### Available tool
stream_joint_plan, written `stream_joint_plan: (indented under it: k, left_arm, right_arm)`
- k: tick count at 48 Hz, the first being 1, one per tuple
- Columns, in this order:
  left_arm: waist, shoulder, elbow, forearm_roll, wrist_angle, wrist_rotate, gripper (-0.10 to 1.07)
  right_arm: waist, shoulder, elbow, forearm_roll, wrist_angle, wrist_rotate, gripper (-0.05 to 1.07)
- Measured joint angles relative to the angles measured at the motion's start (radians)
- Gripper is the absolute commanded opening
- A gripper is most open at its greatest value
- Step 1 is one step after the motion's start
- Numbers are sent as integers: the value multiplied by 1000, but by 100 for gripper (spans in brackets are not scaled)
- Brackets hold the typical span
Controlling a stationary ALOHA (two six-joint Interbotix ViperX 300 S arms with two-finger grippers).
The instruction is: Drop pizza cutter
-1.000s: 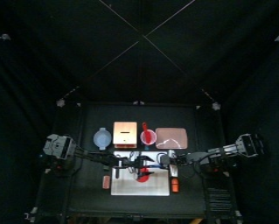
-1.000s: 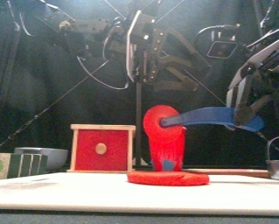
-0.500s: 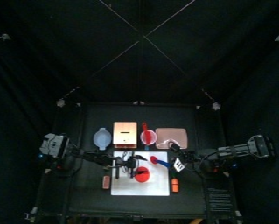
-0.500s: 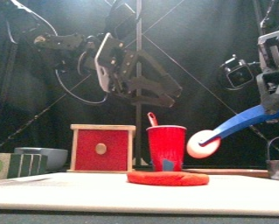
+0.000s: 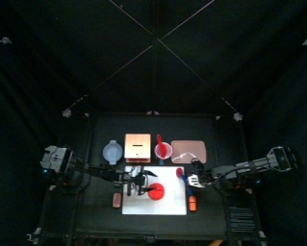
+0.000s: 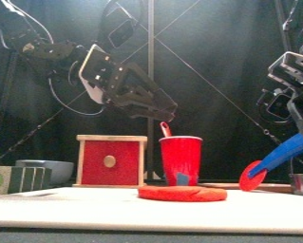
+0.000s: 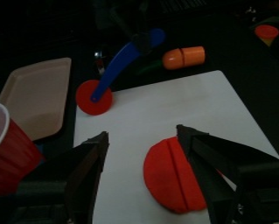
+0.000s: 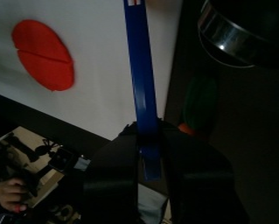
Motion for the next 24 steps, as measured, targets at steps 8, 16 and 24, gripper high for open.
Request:
stream_joint_plan:
  k: [8,16,24]
  left_arm:
    - [0,0,6,0,2,0,95]
    - [0,0,5,0,0,-2,95]
    - [-2,-3,6,0,2,0,95]
  right_arm:
    - [5,83,-55,-12,-26,-12,91]
    - [6,120,-80,-43,-28,-12,91]
    - [8,120,-124,-193,-29,-17,91]
